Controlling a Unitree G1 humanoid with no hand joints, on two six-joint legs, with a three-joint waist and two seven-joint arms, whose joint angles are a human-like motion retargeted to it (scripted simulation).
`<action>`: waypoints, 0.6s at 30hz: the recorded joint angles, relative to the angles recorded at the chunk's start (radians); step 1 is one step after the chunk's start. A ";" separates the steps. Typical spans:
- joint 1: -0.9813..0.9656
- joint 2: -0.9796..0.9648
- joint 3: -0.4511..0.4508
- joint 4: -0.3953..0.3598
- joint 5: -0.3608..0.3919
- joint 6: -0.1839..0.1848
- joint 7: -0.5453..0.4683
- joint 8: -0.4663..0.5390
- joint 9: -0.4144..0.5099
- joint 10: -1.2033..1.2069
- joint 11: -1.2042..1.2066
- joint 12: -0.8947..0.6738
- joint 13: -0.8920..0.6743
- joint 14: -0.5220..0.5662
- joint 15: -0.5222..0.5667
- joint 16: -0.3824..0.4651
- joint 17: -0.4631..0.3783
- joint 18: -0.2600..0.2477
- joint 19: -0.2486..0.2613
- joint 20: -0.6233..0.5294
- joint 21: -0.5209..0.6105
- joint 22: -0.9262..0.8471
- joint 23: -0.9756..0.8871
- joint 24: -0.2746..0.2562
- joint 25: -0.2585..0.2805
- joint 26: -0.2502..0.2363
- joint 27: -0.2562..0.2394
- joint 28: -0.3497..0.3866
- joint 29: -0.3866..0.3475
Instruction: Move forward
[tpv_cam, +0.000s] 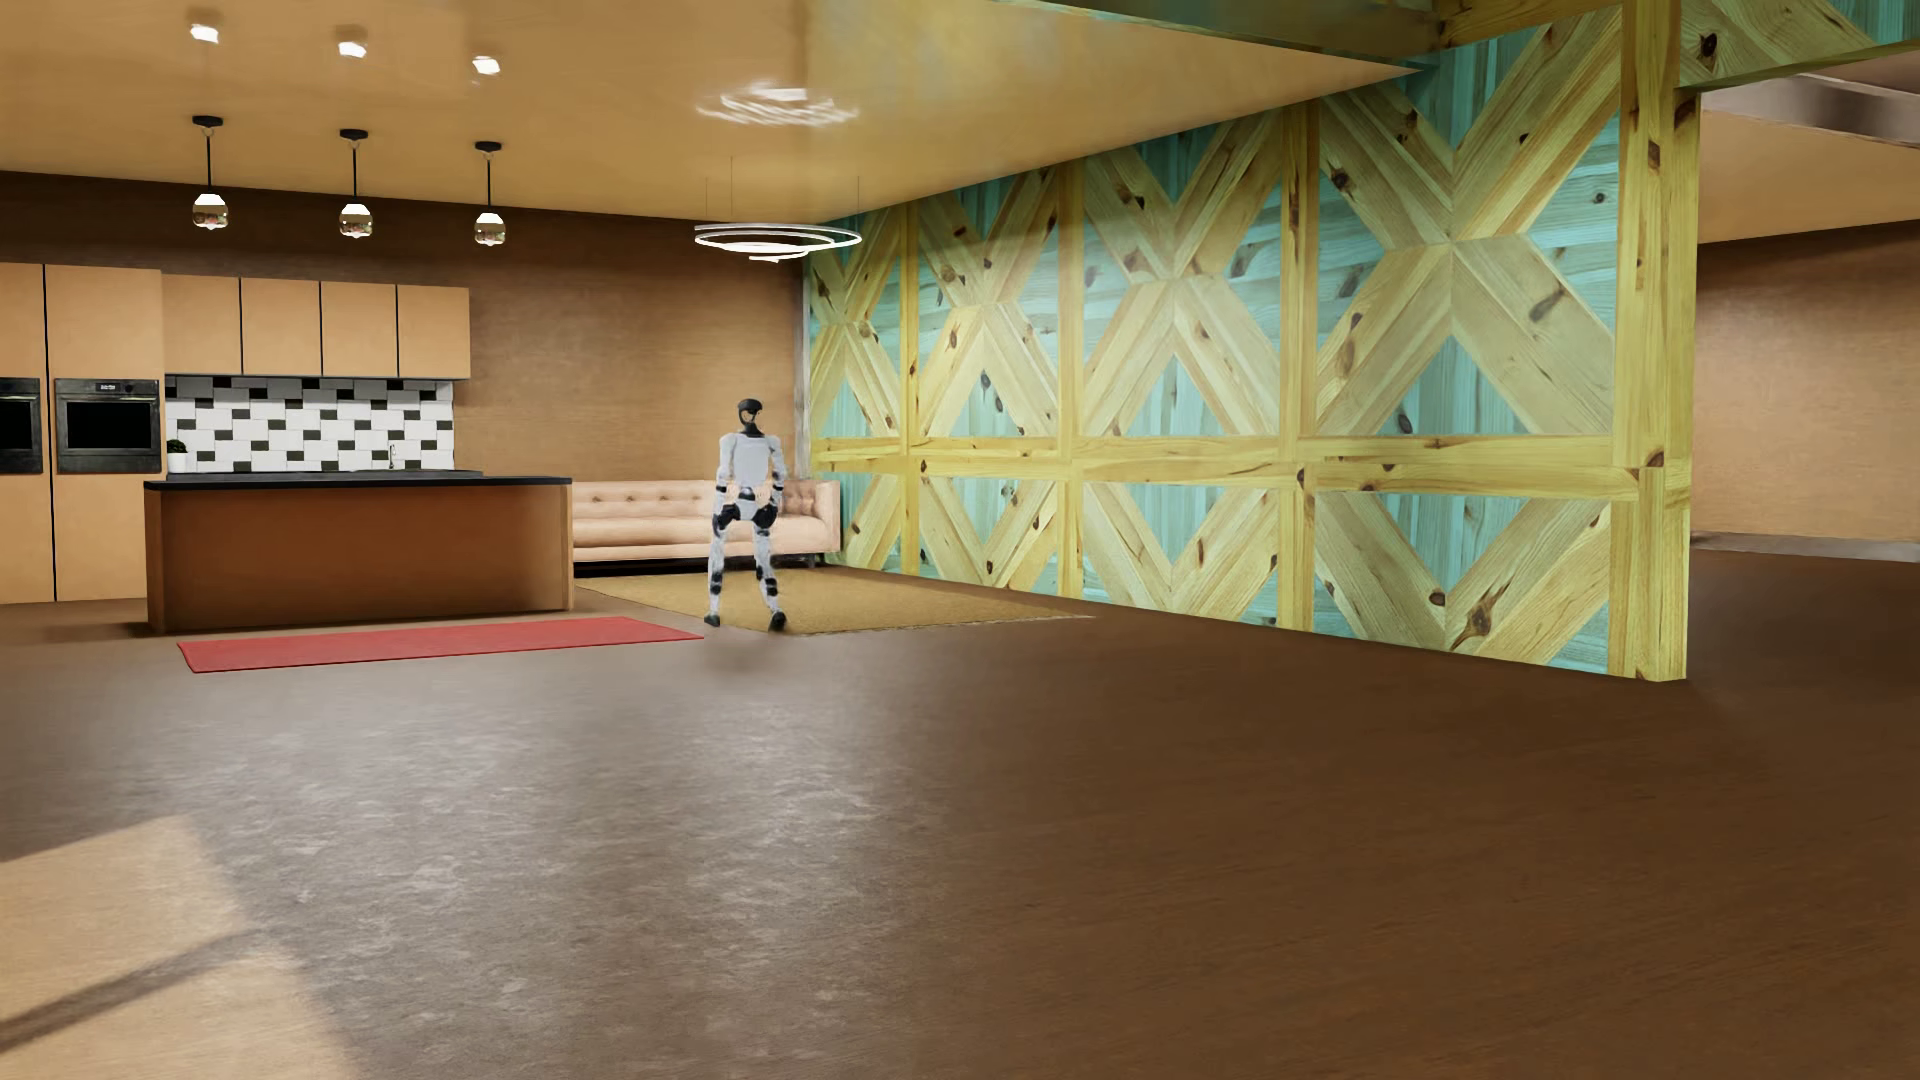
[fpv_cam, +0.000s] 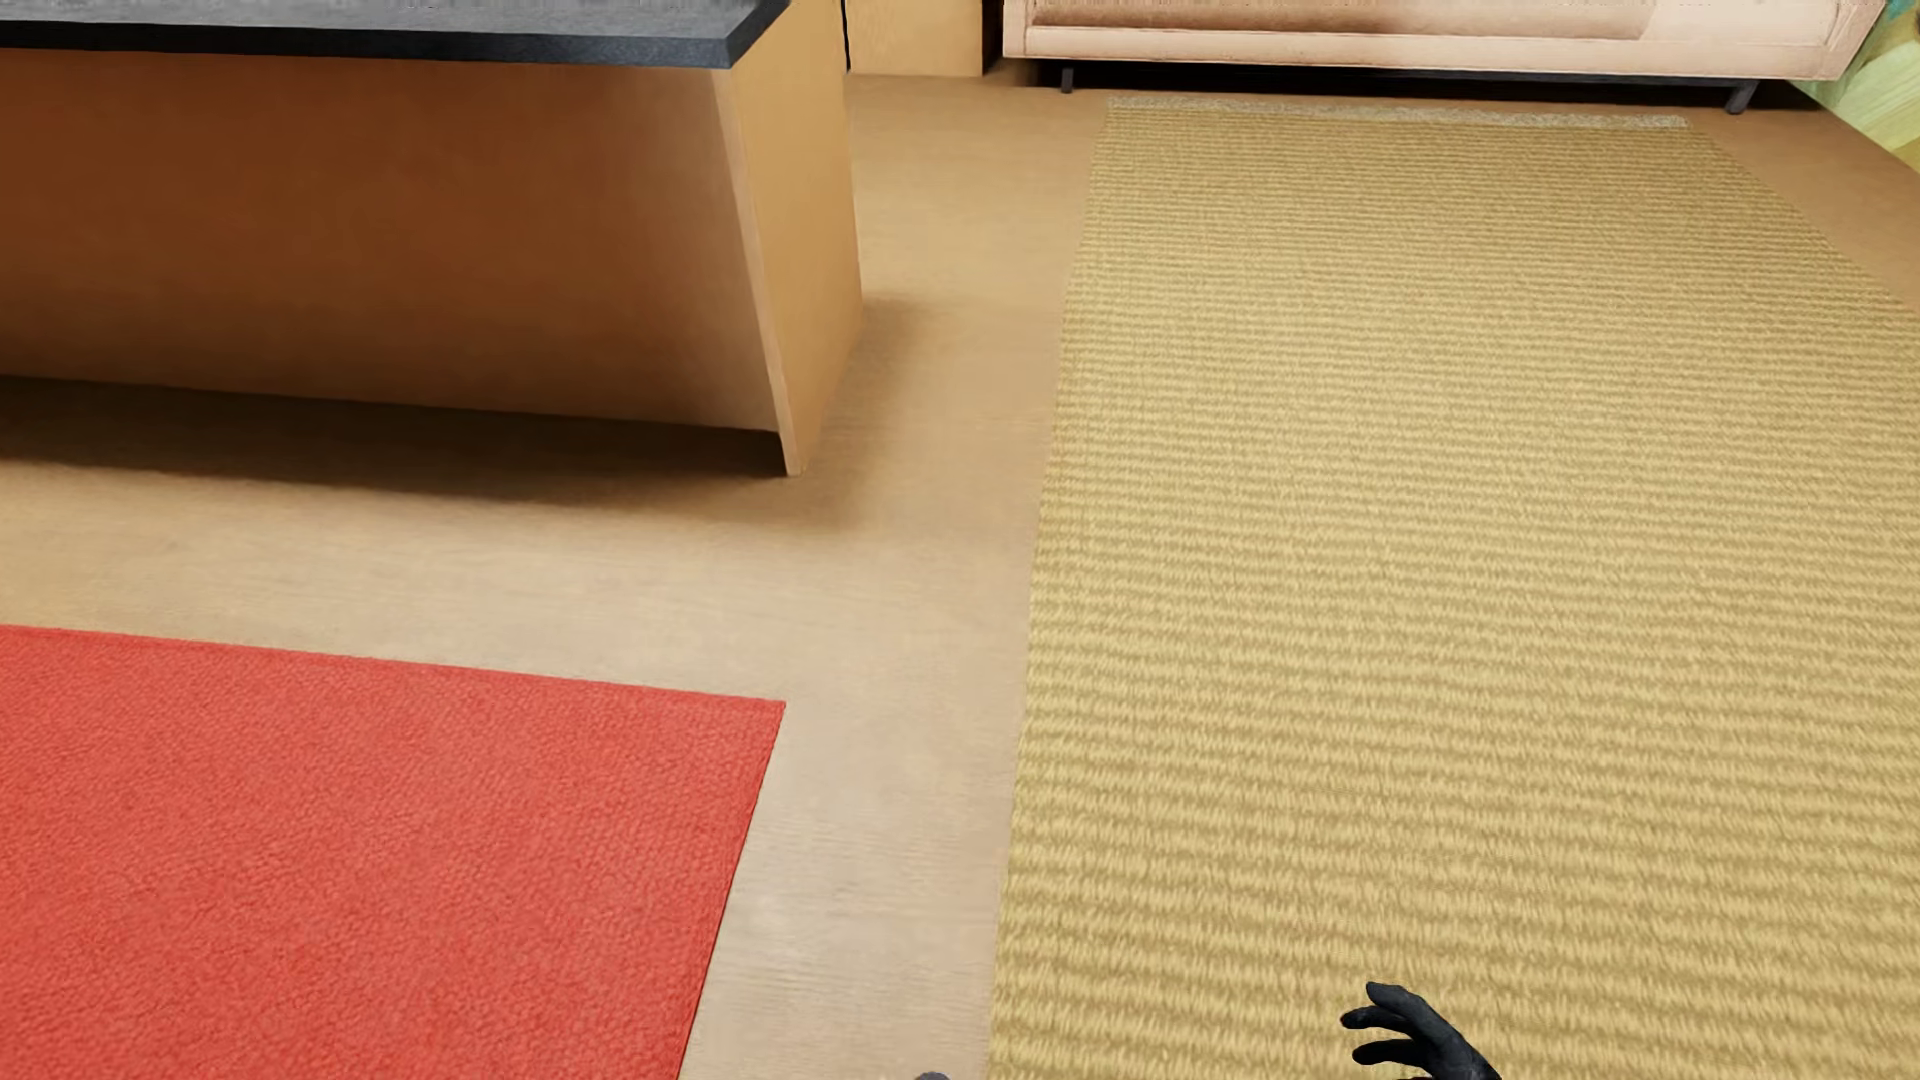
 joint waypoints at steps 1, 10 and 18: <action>0.000 0.012 0.016 -0.018 -0.021 -0.003 0.000 0.000 -0.009 0.026 0.043 0.014 0.016 0.162 0.099 -0.008 0.005 0.000 0.000 -0.015 -0.019 0.015 0.003 0.000 0.000 0.000 0.000 0.000 0.000; 0.463 -0.616 -0.287 -0.078 -0.073 0.037 0.000 0.000 0.012 0.047 0.630 -0.124 0.143 -0.040 0.092 0.026 0.081 0.000 0.000 0.084 0.083 -0.112 0.150 0.000 0.000 0.000 0.000 0.000 0.000; 0.736 -0.781 -0.479 0.027 -0.055 0.064 0.000 0.000 -0.029 0.034 0.005 -0.322 0.261 -0.086 0.331 0.094 0.098 0.000 0.000 0.227 0.177 -0.309 0.242 0.000 0.000 0.000 0.000 0.000 0.000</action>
